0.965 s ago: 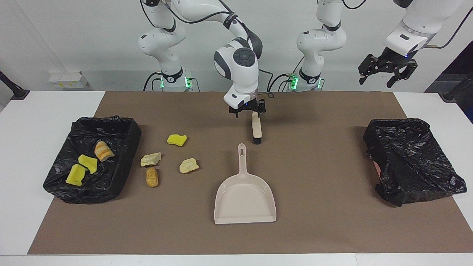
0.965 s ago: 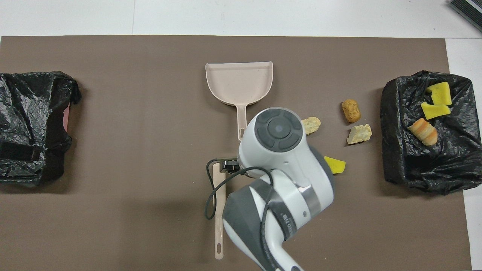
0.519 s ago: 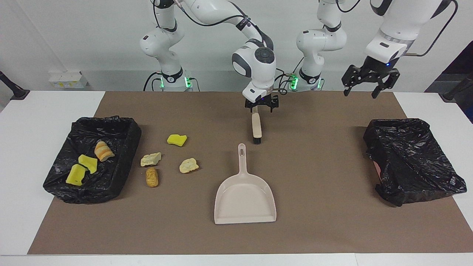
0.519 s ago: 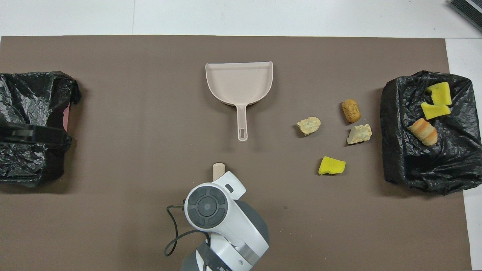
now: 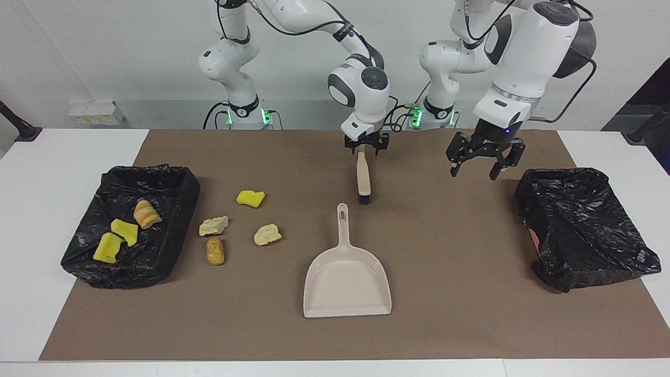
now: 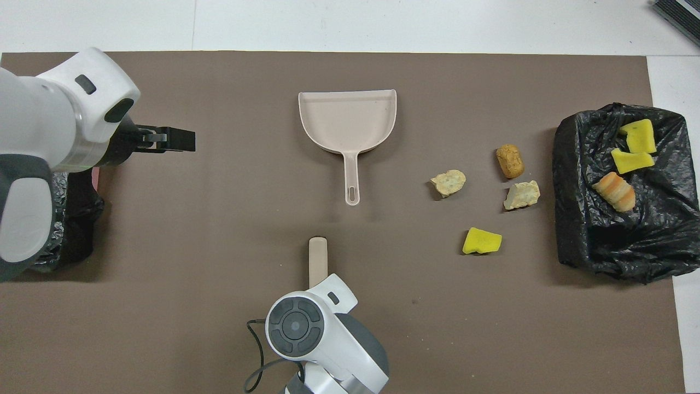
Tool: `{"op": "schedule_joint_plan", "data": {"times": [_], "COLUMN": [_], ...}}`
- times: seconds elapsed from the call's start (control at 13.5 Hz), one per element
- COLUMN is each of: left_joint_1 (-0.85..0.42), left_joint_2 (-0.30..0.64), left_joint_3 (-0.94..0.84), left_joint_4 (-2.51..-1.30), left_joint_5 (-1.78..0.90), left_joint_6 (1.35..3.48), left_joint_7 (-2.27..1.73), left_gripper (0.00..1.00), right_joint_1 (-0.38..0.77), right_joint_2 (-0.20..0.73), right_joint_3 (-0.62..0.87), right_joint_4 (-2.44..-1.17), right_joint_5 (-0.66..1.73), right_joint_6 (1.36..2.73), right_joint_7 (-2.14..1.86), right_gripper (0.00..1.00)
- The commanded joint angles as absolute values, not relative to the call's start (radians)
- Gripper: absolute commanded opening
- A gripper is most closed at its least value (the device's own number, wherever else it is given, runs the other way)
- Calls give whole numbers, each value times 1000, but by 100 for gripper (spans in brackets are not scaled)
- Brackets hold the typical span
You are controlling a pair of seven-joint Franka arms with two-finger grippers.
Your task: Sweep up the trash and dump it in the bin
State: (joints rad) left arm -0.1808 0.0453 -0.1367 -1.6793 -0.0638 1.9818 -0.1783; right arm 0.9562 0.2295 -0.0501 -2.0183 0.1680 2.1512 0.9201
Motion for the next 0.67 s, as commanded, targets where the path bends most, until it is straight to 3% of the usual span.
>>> {"op": "schedule_joint_plan", "data": {"times": [0.0,0.22,0.45,0.59], "left_joint_1": [-287,-360,-451,-497], "left_joint_2": [132,216,328,350], "left_joint_3": [-130,-132,-132,-132], "left_joint_4": [-1663,-1658,-1623,-1626], "left_joint_5": [-66,-66,-66,-67], "left_joint_6": [2080,2146,2216,2253], "left_joint_7": [-276,-382,-437,-446], "left_gripper": [100,100,100,100], "right_joint_1": [959,957,953,953], "right_joint_2": [196,192,189,189], "right_joint_3": [-52,-51,-52,-52], "right_joint_4": [-2045,-2037,-2034,-2033], "right_joint_5": [156,163,173,173], "right_joint_6": [2129,2076,2066,2066], "right_joint_7": [959,968,966,965], "right_gripper": [69,60,59,48]}}
